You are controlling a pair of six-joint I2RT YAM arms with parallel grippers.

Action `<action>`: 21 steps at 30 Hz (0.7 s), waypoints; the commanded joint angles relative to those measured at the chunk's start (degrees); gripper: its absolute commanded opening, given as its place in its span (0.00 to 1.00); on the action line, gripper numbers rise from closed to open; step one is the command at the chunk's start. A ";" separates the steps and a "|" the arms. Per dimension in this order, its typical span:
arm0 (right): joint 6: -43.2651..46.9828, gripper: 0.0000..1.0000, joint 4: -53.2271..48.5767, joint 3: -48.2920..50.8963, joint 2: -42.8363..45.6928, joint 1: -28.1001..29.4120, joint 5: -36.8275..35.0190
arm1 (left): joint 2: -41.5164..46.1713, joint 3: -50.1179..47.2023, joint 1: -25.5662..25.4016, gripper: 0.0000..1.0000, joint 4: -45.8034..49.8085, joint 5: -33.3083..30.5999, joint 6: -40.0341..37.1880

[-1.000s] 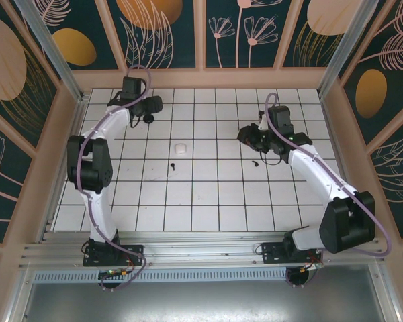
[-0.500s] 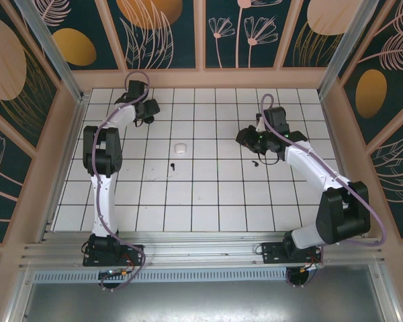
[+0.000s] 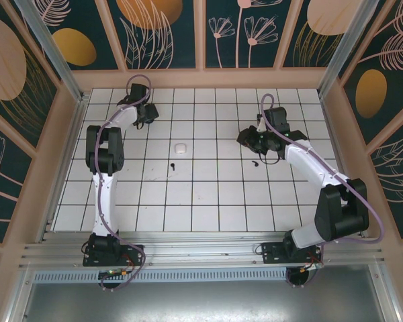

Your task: Insert the wireless bluetooth earbuds into the charging case

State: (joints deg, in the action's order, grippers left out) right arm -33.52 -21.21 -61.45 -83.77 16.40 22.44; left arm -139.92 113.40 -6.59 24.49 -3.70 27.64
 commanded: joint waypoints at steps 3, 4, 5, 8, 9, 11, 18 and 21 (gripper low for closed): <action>0.89 0.29 0.47 -0.46 0.14 -0.84 0.72 | -1.78 -0.05 -0.29 0.57 2.29 0.73 -1.76; 1.00 0.29 0.29 -0.51 0.24 -0.92 0.68 | -1.76 -0.04 -0.35 0.54 2.38 0.81 -1.97; 1.08 0.29 0.09 -0.51 0.41 -1.02 0.60 | -1.68 -0.20 -0.35 0.51 2.48 0.97 -2.11; 1.02 0.29 0.10 -0.16 0.96 -1.26 0.59 | -0.71 -1.20 -0.57 0.46 2.35 1.22 -2.45; 0.93 0.29 0.19 0.09 1.22 -1.30 0.59 | -0.18 -1.76 -0.70 0.45 2.18 1.16 -2.59; 0.55 0.29 0.55 0.68 1.75 -1.29 0.84 | 1.32 -3.66 -1.01 0.44 1.59 1.53 -2.84; -1.22 0.29 2.13 3.55 4.26 -1.33 2.34 | 9.40 -14.77 -3.15 0.42 -2.89 3.49 -5.10; -1.81 0.30 2.57 4.81 5.47 -1.29 2.95 | 14.53 -20.86 -5.54 0.42 -6.21 4.27 -8.53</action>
State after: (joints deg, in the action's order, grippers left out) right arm -34.00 -20.32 -57.91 -80.58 15.44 23.83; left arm -129.91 96.68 -9.61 19.73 -1.45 23.16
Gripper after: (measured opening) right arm 0.297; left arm 0.429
